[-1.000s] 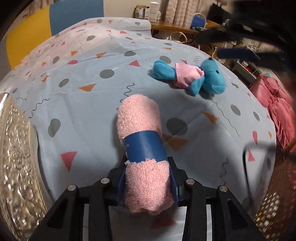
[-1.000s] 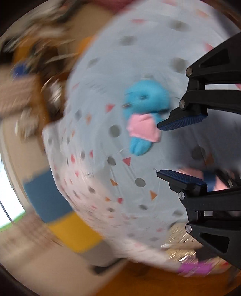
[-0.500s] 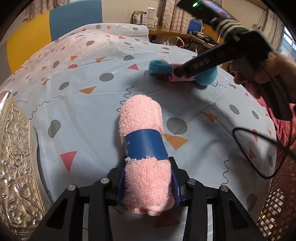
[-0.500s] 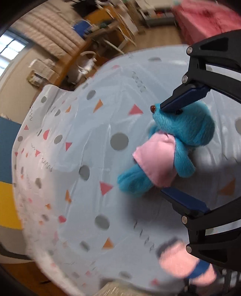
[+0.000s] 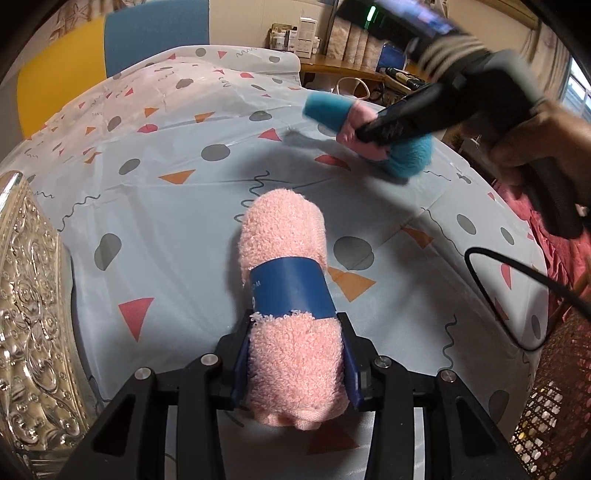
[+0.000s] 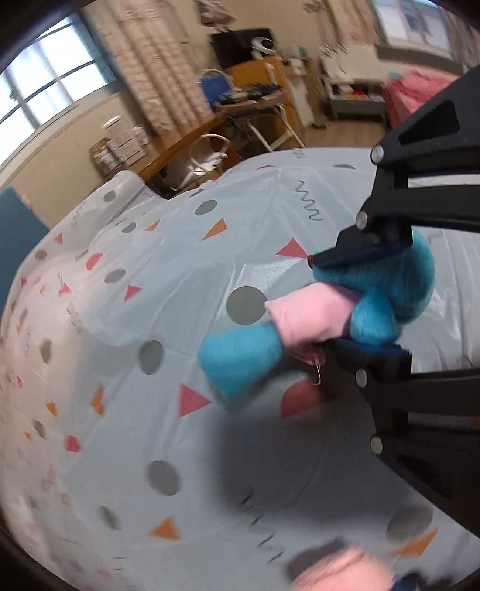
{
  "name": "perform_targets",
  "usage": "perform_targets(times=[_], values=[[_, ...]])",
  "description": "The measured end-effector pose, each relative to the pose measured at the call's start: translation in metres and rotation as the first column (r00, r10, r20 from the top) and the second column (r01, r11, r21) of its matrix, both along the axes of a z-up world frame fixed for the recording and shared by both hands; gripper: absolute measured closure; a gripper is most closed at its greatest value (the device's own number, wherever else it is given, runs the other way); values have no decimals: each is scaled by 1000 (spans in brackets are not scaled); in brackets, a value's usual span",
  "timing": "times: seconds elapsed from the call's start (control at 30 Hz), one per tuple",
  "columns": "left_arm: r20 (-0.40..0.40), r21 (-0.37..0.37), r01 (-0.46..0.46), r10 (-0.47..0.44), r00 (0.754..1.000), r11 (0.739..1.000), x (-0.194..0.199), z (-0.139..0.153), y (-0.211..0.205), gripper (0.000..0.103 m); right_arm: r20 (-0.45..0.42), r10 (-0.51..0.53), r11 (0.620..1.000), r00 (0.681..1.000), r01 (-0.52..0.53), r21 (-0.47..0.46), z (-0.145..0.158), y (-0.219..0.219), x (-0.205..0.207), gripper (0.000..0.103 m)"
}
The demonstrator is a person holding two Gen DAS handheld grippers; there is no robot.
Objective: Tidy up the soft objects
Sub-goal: 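Grasp the pink rolled towel with the left gripper while the right gripper grasps the blue plush toy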
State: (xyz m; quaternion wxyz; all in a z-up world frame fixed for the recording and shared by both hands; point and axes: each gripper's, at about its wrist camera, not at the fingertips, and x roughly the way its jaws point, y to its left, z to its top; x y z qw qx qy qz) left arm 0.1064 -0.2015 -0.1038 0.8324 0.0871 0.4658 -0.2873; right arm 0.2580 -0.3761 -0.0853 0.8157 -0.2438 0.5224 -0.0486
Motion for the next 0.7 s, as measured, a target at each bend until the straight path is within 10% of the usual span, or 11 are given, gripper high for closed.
perform_targets(times=[0.03, 0.37, 0.7], values=[[2, -2, -2, 2, 1000, 1000, -1, 0, 0, 60, 6, -17, 998, 1000, 17, 60, 9, 1, -4, 85], [-43, 12, -1, 1, 999, 1000, 5, 5, 1, 67, -65, -162, 925, 985, 174, 338, 7, 9, -39, 80], [3, -55, -17, 17, 1000, 998, 3, 56, 12, 68, 3, -146, 974, 989, 143, 173, -14, 25, -33, 70]])
